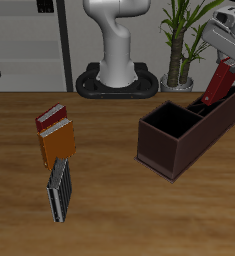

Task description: Place the left red book into the left desk caddy's back compartment and place the striped book into the left desk caddy's left compartment and place the right red book into the left desk caddy's front compartment

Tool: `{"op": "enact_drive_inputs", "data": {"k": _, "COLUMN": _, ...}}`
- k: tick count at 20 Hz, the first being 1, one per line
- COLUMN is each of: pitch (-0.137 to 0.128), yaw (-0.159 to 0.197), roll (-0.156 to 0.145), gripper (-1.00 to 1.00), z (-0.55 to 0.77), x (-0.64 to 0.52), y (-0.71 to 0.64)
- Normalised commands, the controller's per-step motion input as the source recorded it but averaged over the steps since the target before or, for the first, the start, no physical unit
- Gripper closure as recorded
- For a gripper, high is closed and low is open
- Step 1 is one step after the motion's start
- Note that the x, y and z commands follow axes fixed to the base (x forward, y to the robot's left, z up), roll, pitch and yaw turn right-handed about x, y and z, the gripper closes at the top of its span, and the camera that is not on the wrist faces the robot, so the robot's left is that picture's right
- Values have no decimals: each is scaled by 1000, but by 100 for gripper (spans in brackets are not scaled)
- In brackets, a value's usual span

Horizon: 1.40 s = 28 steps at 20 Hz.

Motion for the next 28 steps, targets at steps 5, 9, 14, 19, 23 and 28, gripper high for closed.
{"op": "enact_drive_inputs", "data": {"k": 5, "pitch": 44, "yaw": -33, "roll": 14, "gripper": 100, "z": -159, "x": 126, "y": -64}}
{"op": "enact_drive_inputs", "data": {"k": 9, "pitch": 9, "yaw": -20, "roll": -4, "gripper": 100, "z": -56, "x": 61, "y": -77}}
{"op": "enact_drive_inputs", "data": {"k": 14, "pitch": 27, "yaw": -14, "roll": 7, "gripper": 100, "z": -94, "x": 73, "y": -106}}
{"op": "enact_drive_inputs", "data": {"k": 19, "pitch": 37, "yaw": 6, "roll": 23, "gripper": 100, "z": -116, "x": 30, "y": -10}}
{"op": "enact_drive_inputs", "data": {"k": 23, "pitch": 89, "yaw": 22, "roll": 114, "gripper": 100, "z": -225, "x": -61, "y": 42}}
{"op": "enact_drive_inputs", "data": {"k": 28, "pitch": 44, "yaw": -8, "roll": 52, "gripper": 100, "z": -75, "x": -19, "y": 39}}
